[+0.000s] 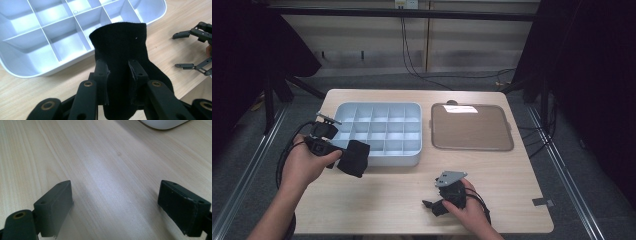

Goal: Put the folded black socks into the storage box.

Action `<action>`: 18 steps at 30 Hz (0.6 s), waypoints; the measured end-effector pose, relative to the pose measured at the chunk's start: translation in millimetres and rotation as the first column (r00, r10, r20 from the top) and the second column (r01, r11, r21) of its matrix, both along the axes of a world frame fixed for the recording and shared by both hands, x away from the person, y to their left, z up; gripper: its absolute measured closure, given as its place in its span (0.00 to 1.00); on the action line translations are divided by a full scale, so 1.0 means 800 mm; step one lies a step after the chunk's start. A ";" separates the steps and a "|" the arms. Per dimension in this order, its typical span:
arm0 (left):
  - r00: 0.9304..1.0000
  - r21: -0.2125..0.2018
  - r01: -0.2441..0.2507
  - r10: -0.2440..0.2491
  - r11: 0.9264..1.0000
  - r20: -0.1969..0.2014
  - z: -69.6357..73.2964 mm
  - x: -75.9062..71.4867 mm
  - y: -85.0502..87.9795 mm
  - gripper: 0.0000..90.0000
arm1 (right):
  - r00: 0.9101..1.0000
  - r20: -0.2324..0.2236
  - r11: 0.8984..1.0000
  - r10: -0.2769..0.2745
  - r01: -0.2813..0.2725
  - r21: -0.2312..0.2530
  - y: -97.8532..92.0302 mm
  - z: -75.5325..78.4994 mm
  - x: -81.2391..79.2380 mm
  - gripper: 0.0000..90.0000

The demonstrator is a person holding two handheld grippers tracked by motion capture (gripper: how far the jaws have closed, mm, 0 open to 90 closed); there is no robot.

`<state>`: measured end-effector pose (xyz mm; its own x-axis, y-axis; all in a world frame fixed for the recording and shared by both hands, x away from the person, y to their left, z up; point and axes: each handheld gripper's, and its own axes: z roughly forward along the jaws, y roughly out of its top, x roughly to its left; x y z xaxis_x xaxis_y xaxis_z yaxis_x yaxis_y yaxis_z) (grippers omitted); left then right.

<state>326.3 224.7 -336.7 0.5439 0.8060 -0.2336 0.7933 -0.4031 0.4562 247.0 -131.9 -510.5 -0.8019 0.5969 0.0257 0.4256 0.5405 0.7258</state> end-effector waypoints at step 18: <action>0.999 -0.009 -0.049 0.049 0.999 0.020 0.011 0.023 0.013 0.80 | 1.000 -0.002 1.000 -0.002 0.002 0.001 0.000 0.000 0.000 0.13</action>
<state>345.1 235.2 -328.2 0.5085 0.8297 -0.2301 0.8025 -0.3598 0.4759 246.8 -131.8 -510.4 -0.8004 0.5988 0.0275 0.4282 0.5390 0.7253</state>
